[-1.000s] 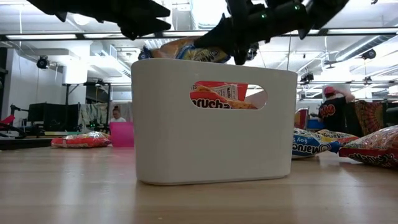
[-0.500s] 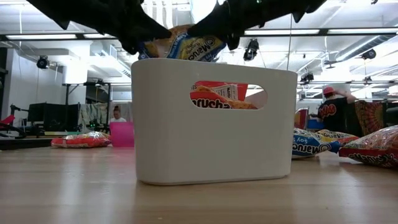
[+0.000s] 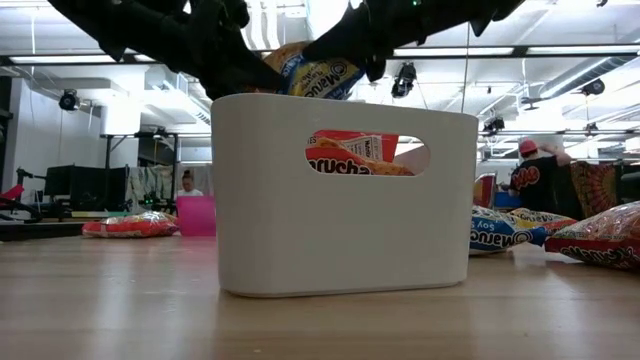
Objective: Sort Maruchan noodles
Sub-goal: Put the blue noodle pack into the red bin
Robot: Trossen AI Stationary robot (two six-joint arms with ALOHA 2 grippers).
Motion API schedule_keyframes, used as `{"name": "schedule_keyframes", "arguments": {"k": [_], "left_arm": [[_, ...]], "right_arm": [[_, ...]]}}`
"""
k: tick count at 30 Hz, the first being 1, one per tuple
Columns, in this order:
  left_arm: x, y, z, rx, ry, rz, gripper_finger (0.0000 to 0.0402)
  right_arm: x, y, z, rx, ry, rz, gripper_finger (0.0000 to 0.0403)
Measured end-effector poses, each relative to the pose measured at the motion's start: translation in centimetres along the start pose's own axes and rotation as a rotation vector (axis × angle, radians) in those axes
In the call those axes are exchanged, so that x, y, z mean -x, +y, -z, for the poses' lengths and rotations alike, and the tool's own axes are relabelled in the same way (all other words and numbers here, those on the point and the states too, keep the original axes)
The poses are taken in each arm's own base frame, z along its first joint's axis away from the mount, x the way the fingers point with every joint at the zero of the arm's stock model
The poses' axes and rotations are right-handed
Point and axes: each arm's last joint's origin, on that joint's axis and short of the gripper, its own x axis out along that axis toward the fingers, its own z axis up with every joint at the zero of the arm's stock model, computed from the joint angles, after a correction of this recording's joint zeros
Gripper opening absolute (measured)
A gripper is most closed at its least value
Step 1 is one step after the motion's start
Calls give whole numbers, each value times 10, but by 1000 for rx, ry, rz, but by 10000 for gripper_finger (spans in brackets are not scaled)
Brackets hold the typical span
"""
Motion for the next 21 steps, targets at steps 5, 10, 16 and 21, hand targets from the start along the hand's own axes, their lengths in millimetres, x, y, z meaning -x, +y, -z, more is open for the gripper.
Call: {"name": "schedule_keyframes", "arguments": {"k": [5, 10, 16, 21], "left_arm": [[2, 0, -1, 1, -6, 0, 115], [3, 0, -2, 5, -11, -1, 62], [7, 1, -2, 0, 10, -11, 47], [25, 7, -7, -26, 20, -119, 47]], "right_arm": [[0, 0, 1, -18, 11, 0, 65], [0, 0, 1, -41, 12, 0, 123], [10, -3, -4, -44, 25, 5, 199], [31, -9, -16, -62, 40, 40, 240]]}}
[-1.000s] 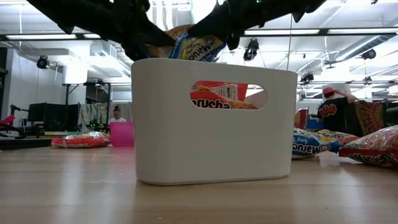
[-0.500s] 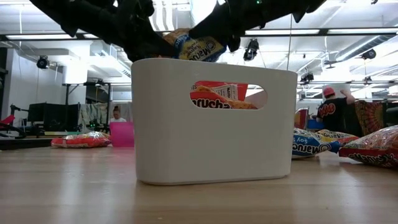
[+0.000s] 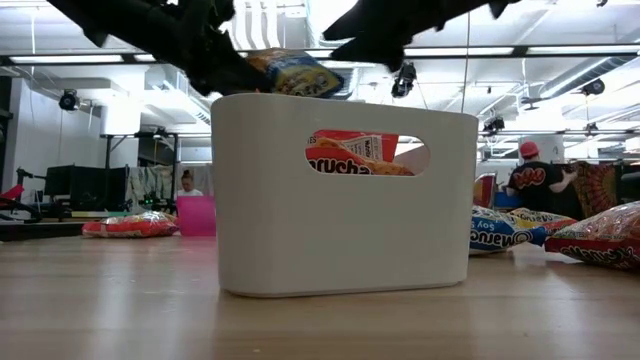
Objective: Sort Maruchan noodles
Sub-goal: Put the blue noodle pack into the red bin
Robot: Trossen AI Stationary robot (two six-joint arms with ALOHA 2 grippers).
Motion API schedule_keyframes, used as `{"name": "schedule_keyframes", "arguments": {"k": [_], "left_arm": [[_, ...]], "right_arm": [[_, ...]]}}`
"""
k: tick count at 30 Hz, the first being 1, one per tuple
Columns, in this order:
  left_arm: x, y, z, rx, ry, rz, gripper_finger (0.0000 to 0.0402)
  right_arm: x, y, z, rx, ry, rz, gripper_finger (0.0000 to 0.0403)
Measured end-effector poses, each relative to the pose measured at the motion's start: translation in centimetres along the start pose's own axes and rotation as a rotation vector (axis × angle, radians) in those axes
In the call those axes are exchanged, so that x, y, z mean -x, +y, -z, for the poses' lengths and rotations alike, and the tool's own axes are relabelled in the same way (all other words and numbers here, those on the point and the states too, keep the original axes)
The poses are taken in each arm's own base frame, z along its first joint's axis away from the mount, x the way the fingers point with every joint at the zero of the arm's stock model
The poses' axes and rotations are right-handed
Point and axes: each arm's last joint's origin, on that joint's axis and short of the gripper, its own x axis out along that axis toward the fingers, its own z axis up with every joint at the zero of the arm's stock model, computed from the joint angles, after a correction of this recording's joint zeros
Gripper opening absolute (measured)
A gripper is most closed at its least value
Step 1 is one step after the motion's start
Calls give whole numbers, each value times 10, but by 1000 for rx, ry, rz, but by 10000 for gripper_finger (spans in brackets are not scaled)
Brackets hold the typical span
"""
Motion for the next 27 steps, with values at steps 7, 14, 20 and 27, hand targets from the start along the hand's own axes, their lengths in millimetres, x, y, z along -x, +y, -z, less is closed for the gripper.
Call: {"name": "schedule_keyframes", "arguments": {"k": [7, 14, 20, 27], "left_arm": [[31, 23, 0, -103, 81, -366, 46], [46, 57, 5, -131, 186, -600, 46], [47, 86, 3, -256, 339, -630, 46], [44, 123, -13, -346, 714, -433, 46]], "right_arm": [[29, -6, -11, -6, 8, 116, 262], [32, -7, -11, 13, 26, 118, 258], [29, -7, -5, 49, 71, 134, 262], [29, -8, -4, 80, 83, 135, 260]]}}
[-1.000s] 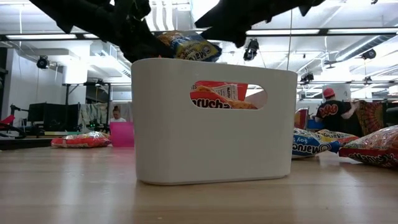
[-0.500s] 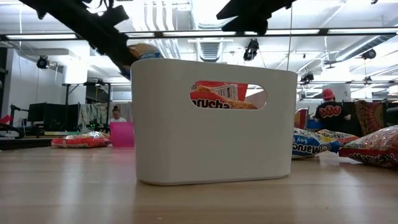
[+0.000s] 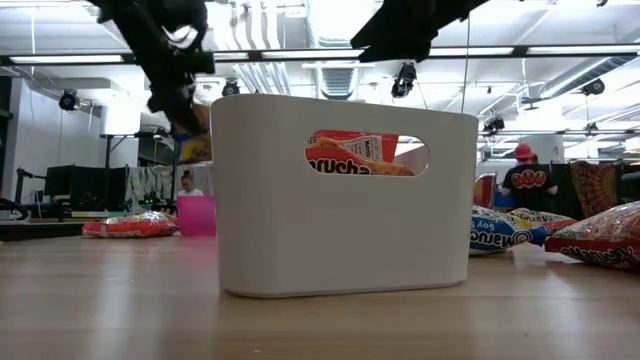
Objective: Sort Maruchan noodles
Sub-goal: Put the blue noodle pack into the red bin
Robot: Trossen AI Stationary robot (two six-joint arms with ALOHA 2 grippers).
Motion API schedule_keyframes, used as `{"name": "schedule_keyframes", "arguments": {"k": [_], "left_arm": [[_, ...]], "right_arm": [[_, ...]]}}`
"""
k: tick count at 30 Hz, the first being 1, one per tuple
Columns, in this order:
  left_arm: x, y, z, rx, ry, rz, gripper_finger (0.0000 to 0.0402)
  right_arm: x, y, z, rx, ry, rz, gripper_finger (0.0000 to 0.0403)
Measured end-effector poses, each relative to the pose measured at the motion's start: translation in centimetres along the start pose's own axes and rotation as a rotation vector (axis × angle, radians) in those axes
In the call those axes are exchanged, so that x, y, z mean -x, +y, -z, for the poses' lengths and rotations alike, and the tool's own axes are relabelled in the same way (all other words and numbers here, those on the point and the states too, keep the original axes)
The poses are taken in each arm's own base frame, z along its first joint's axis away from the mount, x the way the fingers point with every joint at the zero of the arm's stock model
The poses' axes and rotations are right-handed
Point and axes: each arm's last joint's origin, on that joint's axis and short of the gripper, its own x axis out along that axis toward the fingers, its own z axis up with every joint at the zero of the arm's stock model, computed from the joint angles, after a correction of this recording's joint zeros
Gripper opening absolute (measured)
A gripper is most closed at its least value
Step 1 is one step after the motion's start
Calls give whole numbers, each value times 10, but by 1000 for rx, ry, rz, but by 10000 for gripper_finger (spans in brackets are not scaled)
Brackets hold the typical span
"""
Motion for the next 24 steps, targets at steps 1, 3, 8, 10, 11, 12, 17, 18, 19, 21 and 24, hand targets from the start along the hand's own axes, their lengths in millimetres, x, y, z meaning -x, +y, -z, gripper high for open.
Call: {"name": "schedule_keyframes", "arguments": {"k": [1, 3, 8, 10, 11, 12, 17, 18, 19, 21, 24], "left_arm": [[-5, 3, 0, -33, 27, 48, 46], [-15, 8, -3, -108, 63, 110, 43], [-41, 14, -9, -278, 120, 151, 40], [-50, 15, -11, -297, 111, 191, 40], [-53, 17, -13, -297, 95, 219, 40], [-57, 17, -15, -296, 78, 244, 40], [-76, 20, -22, -295, 55, 333, 40], [-80, 20, -22, -299, 65, 340, 40], [-85, 20, -22, -304, 76, 348, 40], [-94, 20, -21, -304, 97, 363, 39], [-105, 19, -19, -293, 122, 377, 39]], "right_arm": [[0, 0, 0, 4, 1, 0, 259], [0, 0, 2, 16, 5, 0, 258], [-2, 0, 10, 27, 33, 1, 263], [-3, 0, 13, 36, 43, 1, 264], [-3, 0, 14, 40, 46, 3, 265], [-3, -1, 15, 41, 48, 5, 265], [-4, -3, 15, 39, 47, 12, 265], [-4, -3, 15, 39, 48, 13, 265], [-4, -3, 15, 39, 48, 13, 265], [-4, -3, 16, 39, 50, 13, 265], [-4, -3, 16, 39, 51, 13, 263]]}}
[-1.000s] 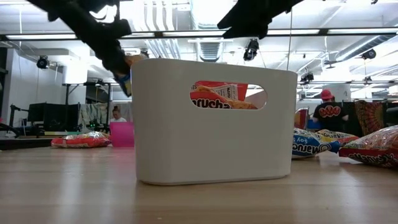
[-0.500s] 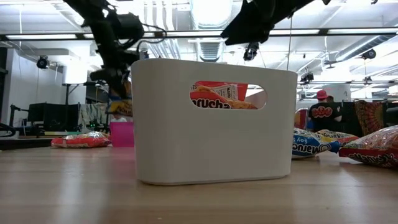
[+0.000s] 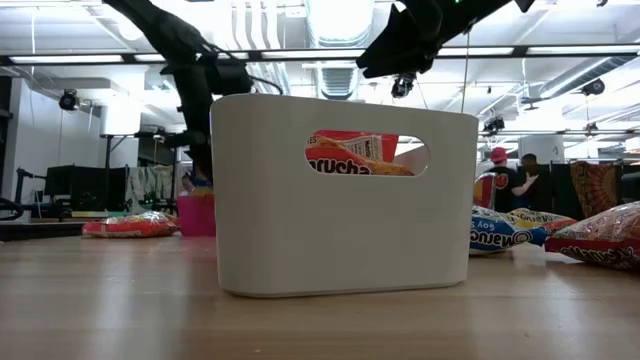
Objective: Sort Maruchan noodles
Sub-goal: Put the blue noodle pack into the red bin, then put the orange noodle pack into the white bin
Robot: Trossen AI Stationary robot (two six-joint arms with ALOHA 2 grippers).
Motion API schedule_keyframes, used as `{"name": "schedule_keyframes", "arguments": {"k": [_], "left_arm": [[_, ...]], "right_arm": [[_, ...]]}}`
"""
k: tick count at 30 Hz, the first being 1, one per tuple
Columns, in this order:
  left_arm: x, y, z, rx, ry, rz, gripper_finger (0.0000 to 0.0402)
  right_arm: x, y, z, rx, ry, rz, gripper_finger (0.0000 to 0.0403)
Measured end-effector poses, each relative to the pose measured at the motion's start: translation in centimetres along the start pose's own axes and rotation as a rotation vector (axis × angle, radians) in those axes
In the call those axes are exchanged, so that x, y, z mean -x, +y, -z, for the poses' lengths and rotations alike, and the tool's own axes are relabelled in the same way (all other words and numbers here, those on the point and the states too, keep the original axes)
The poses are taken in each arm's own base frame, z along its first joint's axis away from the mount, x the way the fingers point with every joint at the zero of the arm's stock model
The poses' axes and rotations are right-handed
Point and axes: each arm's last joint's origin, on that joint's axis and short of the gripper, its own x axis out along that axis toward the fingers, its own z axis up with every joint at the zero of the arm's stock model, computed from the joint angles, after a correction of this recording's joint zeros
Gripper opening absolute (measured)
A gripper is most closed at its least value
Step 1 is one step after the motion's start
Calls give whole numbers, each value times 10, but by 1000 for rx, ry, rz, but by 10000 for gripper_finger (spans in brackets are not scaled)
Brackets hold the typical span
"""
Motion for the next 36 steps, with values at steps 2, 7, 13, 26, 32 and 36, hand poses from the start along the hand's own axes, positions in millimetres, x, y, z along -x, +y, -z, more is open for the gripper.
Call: {"name": "schedule_keyframes", "arguments": {"k": [2, 7, 13, 26, 32, 36], "left_arm": [[-6, 2, -1, 13, 6, -1, 39], [-18, 6, -4, 22, 57, -62, 52], [-29, 9, -4, 2, 123, -113, 85], [-19, 10, -3, 14, 233, -224, 175], [-3, 7, -6, 30, 174, -244, 180], [15, 1, -6, 118, 140, -263, 180]], "right_arm": [[0, 0, 0, 0, 0, 0, 262], [0, 0, 0, -6, -6, 0, 261], [0, 0, -1, -13, -7, 0, 267], [0, 0, -1, -20, -6, 0, 265], [0, 0, 0, -20, -6, 0, 265], [0, 0, 0, -24, -5, 0, 265]]}}
